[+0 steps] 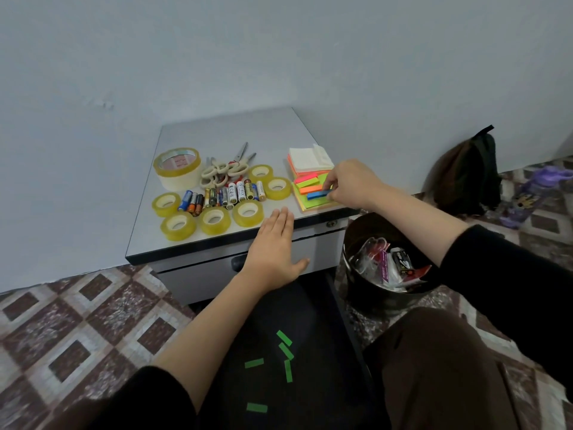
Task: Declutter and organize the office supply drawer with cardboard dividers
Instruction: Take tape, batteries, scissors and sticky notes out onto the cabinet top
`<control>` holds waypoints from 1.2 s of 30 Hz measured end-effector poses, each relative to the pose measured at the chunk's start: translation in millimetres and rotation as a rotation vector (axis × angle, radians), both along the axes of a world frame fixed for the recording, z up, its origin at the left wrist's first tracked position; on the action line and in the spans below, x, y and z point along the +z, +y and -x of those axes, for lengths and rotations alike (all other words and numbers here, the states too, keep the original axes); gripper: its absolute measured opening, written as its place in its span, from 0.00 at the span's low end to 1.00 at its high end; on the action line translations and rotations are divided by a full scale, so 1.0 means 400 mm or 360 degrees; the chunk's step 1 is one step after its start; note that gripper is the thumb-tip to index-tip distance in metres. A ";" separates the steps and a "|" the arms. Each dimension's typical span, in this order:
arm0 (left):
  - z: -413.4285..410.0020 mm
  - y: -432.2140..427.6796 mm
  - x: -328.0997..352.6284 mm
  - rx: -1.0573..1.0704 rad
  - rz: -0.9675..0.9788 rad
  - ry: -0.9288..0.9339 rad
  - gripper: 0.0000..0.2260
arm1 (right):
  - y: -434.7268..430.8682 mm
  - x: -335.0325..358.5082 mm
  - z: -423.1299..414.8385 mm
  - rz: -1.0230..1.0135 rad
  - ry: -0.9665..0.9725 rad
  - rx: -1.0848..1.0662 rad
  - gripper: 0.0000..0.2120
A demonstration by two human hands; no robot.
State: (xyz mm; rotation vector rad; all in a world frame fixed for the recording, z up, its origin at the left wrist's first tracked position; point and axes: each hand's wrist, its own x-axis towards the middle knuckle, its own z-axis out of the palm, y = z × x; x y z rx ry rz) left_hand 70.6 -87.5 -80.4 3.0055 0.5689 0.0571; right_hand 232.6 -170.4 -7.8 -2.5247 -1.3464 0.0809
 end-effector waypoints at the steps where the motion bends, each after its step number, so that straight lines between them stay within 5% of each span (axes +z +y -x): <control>1: 0.000 0.003 0.001 -0.0009 -0.0007 -0.0002 0.39 | 0.004 -0.004 0.001 0.0011 -0.0006 0.0010 0.12; 36: 0.003 0.009 -0.005 -0.0023 -0.0039 -0.0050 0.42 | 0.036 -0.005 -0.001 -0.0017 0.0005 -0.0016 0.12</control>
